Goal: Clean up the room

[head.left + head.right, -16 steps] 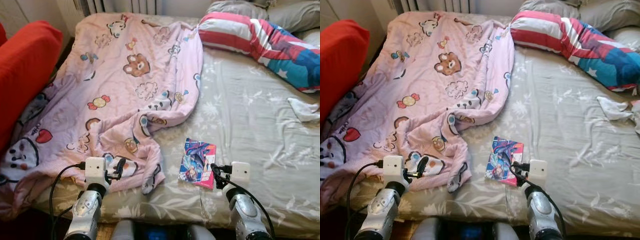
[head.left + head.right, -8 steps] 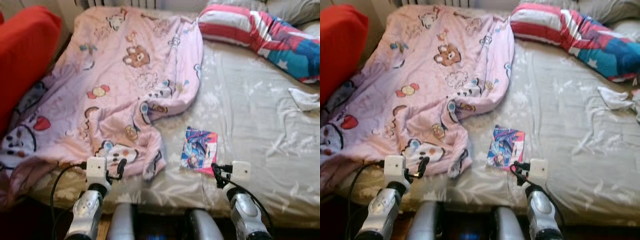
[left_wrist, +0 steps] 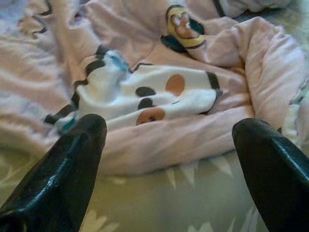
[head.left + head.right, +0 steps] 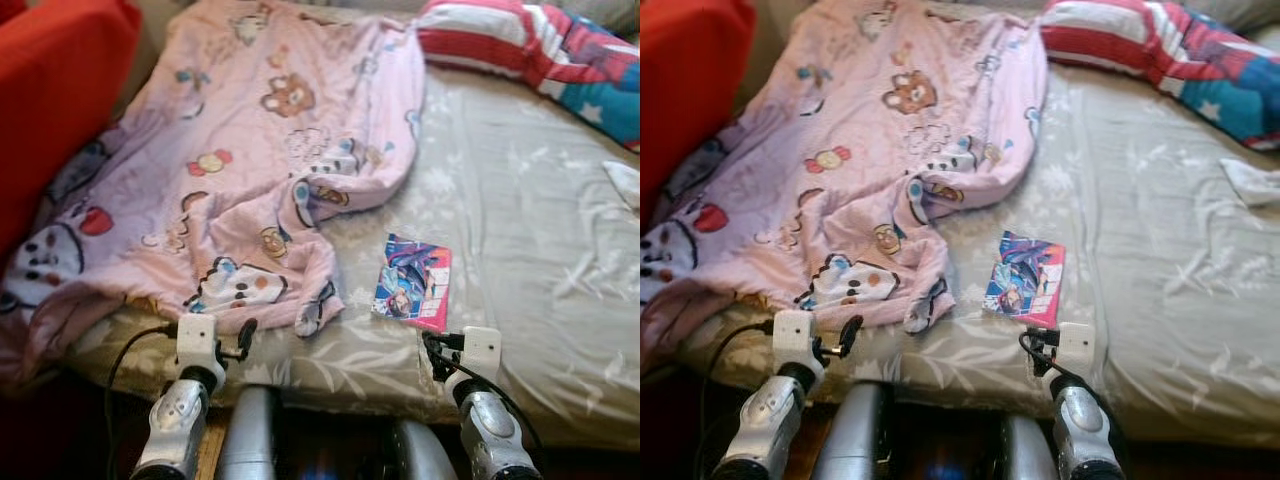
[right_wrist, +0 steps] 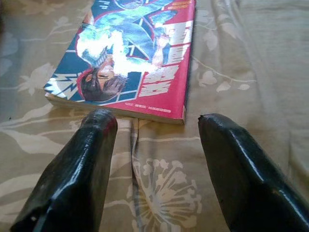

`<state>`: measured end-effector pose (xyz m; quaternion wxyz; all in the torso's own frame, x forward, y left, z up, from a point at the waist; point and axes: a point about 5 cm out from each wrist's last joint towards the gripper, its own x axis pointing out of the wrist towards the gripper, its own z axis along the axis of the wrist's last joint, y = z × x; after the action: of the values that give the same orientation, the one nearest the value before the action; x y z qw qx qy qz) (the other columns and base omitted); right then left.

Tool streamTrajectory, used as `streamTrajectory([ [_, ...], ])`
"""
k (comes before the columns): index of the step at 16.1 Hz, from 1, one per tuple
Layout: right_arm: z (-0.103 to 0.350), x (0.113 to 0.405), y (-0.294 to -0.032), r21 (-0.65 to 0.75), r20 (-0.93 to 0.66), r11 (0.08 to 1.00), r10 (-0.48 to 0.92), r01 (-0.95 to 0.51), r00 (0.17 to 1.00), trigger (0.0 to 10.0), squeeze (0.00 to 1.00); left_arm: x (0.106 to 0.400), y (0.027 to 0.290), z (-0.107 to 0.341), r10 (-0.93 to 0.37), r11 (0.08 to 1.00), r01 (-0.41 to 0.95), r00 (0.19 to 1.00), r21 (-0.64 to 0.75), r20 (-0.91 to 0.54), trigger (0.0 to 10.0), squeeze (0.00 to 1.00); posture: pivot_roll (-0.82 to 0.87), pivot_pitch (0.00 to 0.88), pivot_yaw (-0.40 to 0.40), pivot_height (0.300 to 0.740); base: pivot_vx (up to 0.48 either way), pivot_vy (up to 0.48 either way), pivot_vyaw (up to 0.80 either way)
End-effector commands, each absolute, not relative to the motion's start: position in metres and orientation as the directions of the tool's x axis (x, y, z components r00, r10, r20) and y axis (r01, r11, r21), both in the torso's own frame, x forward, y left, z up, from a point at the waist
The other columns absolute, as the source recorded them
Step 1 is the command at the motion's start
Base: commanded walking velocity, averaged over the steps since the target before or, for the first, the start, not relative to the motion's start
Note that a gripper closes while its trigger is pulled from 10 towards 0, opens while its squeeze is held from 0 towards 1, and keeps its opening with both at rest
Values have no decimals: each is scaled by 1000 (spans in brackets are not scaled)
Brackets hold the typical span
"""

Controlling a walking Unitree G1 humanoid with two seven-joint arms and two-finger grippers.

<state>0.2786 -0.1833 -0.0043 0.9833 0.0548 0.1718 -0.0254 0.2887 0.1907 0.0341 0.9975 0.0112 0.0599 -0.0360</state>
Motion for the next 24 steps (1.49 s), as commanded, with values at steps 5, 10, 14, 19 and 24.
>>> streamTrajectory([
  [5,-8,275,-182,102,-352,992,-28,68,936,10000,0,286,191,31,-72,997,76,988,22,-138,10000,0,120,258,-31,642,0,0,0],
  [10,-8,275,-181,96,-357,994,-22,60,934,10000,0,287,191,32,-71,997,74,989,21,-131,10000,0,123,261,-31,642,278,0,0],
  [14,-9,275,-180,93,-361,994,-21,58,932,10000,0,287,191,33,-75,997,78,989,20,-128,10000,0,121,263,-30,642,292,0,0],
  [19,-9,276,-177,71,-370,997,7,20,929,10000,0,290,188,37,-82,996,84,990,18,-111,10000,0,127,270,-33,642,118,0,0],
  [24,7,294,-175,113,-321,993,2,36,947,10000,0,293,186,43,-93,995,95,992,16,-88,10000,0,138,287,-32,642,0,0,0],
])
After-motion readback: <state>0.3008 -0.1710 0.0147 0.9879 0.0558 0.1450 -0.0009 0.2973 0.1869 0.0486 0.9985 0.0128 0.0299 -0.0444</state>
